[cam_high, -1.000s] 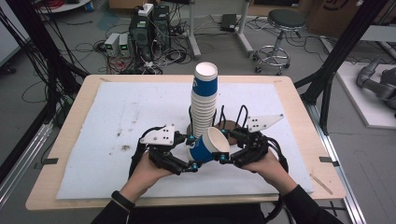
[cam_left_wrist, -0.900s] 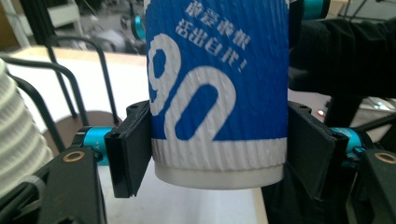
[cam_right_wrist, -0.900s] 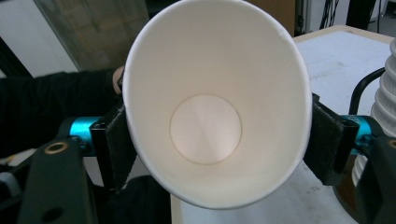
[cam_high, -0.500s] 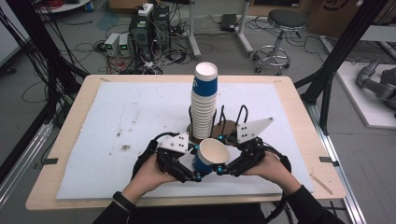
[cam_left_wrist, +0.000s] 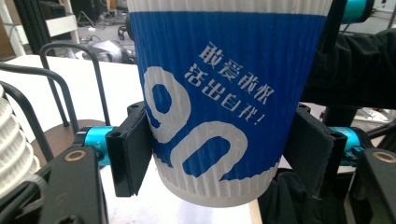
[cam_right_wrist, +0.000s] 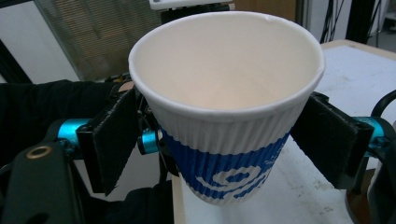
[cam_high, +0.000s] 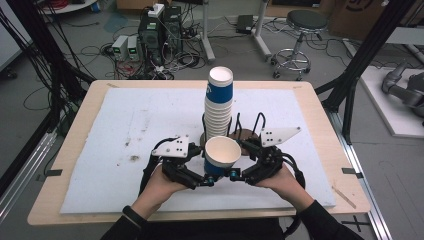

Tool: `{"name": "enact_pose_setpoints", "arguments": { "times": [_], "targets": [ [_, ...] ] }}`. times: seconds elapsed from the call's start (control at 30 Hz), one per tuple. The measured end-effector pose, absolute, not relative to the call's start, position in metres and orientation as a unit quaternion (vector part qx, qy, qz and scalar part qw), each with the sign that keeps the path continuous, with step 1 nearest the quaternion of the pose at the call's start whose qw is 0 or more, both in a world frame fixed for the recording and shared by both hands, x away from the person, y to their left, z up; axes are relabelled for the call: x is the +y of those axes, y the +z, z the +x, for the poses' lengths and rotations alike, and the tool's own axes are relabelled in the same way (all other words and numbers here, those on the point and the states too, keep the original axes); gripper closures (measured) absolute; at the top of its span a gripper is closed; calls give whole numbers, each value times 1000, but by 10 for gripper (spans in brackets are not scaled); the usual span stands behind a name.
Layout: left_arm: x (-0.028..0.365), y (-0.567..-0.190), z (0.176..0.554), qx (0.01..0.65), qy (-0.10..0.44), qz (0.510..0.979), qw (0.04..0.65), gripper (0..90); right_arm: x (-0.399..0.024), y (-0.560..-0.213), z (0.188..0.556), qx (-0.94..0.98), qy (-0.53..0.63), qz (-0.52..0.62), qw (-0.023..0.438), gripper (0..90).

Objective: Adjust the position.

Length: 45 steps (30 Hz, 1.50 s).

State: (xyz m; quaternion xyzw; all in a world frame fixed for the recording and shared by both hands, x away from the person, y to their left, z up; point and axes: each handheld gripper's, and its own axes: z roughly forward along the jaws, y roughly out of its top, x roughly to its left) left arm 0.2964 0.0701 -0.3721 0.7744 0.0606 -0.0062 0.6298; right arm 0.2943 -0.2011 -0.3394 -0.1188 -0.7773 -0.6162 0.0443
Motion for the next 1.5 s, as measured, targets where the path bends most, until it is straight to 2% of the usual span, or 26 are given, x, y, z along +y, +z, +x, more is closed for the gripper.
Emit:
{"name": "enact_pose_setpoints", "arguments": {
  "times": [0.5,0.97,1.3,1.5],
  "targets": [
    [61,-379,295,59,-21,761,646,297,-200,-339,295,-757,-638,-127,61,184],
    [60,-380,295,63,-27,761,645,292,-200,-340,295,-758,-639,-121,54,226],
    [60,-379,295,79,-22,770,633,233,-203,-339,295,-766,-632,-115,28,229],
    [60,-372,292,81,-13,761,644,222,-200,-342,295,-766,-631,-115,33,229]
  ]
}}
